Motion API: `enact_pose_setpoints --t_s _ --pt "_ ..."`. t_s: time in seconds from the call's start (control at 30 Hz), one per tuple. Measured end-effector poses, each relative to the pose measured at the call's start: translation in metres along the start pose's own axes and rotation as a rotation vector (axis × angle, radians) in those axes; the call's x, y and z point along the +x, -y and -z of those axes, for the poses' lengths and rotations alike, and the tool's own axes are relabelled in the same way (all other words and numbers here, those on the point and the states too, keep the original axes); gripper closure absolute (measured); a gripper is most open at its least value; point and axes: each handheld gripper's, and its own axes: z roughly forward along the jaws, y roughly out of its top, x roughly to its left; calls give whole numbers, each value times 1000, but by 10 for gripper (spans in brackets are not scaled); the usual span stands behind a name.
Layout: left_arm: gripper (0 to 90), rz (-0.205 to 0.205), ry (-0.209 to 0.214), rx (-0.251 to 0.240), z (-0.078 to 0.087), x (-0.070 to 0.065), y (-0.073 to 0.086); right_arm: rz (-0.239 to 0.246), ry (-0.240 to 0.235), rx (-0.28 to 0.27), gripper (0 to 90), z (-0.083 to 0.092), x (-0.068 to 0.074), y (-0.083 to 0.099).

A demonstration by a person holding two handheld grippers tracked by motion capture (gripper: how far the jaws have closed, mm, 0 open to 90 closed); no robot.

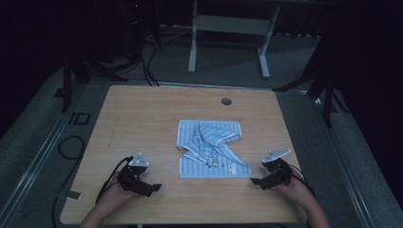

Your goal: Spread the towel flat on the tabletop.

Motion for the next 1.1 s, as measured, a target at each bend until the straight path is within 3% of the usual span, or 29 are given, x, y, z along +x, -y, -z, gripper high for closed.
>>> enact_pose_setpoints --t_s 0.1,0.27,0.4,0.53,0.7,0.87,1.1 --pt "52 -8 23 5 -7 -2 -6 37 -11 38 124 -3 4 -8" --pt "52 -27 6 19 -18 -6 -18 57 0 57 125 -7 8 -23" --pt "128 -49 12 40 -27 -10 -28 67 0 69 149 -10 5 -33" --pt "141 -86 15 62 -36 -16 -38 71 -15 67 210 -12 -1 -44" --pt "145 -88 16 62 -46 -21 -49 88 -20 88 269 -14 -7 -60" --pt "173 -112 -3 52 -51 -26 -60 104 -22 64 395 -13 -12 -77" --pt "210 -140 -17 41 -60 -31 -78 163 -9 52 498 -21 -10 -98"
